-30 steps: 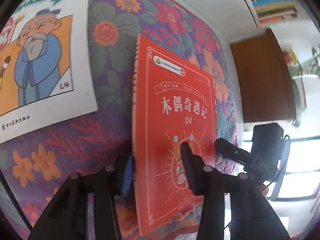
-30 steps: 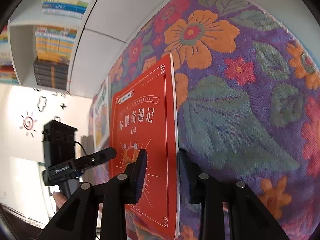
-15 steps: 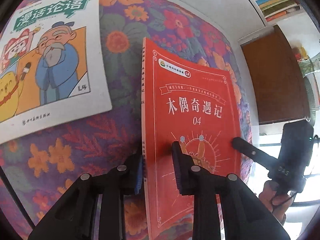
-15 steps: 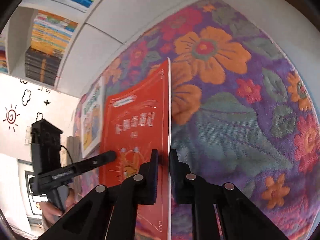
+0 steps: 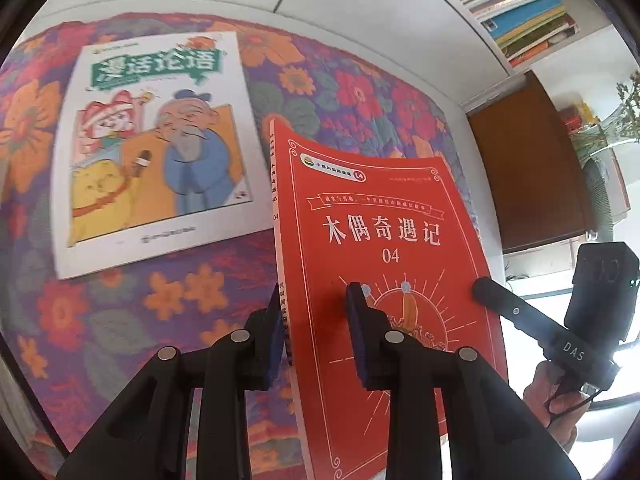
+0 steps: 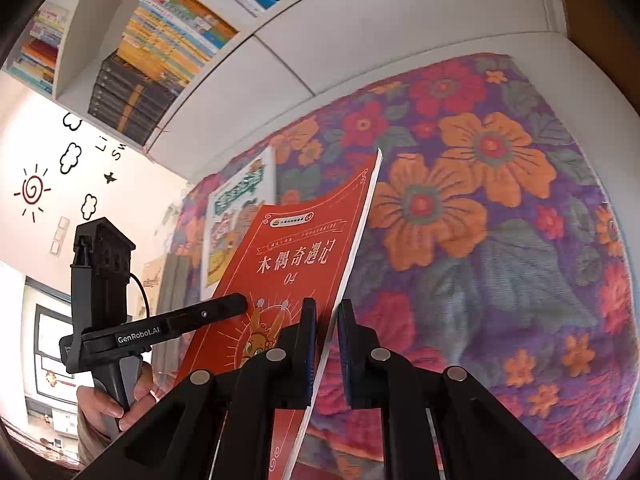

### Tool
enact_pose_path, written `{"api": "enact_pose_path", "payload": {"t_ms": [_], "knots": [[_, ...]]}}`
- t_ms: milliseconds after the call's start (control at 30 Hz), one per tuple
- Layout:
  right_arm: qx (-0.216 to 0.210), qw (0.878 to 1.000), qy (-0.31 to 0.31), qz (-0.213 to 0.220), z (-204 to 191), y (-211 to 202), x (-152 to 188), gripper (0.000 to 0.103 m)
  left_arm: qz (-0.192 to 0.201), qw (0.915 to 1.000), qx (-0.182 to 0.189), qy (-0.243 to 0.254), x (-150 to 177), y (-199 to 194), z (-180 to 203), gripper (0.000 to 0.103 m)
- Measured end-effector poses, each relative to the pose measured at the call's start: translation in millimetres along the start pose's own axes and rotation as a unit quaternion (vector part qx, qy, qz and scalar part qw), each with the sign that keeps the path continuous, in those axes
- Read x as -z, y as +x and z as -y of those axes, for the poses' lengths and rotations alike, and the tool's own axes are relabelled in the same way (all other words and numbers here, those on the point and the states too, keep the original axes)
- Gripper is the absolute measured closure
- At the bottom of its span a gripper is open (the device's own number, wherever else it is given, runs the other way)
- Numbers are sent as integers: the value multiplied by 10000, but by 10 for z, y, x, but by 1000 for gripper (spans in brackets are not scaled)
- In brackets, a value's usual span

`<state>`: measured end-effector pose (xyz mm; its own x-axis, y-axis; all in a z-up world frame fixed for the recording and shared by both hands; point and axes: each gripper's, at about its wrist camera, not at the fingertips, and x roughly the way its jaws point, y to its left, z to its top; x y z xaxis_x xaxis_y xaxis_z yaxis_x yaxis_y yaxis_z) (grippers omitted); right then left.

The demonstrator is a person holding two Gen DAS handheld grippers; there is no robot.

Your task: Organize books

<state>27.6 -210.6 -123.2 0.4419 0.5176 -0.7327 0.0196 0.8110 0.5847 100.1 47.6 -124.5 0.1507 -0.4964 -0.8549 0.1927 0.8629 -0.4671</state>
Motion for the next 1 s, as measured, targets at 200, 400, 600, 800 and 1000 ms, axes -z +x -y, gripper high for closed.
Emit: {"api": "enact_pose_path", "payload": {"t_ms": [200, 400, 600, 800, 1000], "knots": [[-34, 9998, -178, 31, -322, 46, 58, 93, 181, 9998, -63, 25, 59, -254, -136, 79], [-67, 9996, -252, 73, -648, 106, 97, 93, 310, 9995, -13, -21, 85, -525, -391, 79], [-88, 9992, -393, 77, -1023, 232, 142, 93, 430, 9991, -51, -40, 101, -782, -648, 79], [-193, 9987, -457, 115, -1384, 351, 174, 93, 552, 9984, -61, -55, 115, -1051, -912, 78], [-267, 9980, -566, 116, -1796, 516, 206, 93, 690, 9975, -113, -101, 114, -1341, -1251, 77]]}}
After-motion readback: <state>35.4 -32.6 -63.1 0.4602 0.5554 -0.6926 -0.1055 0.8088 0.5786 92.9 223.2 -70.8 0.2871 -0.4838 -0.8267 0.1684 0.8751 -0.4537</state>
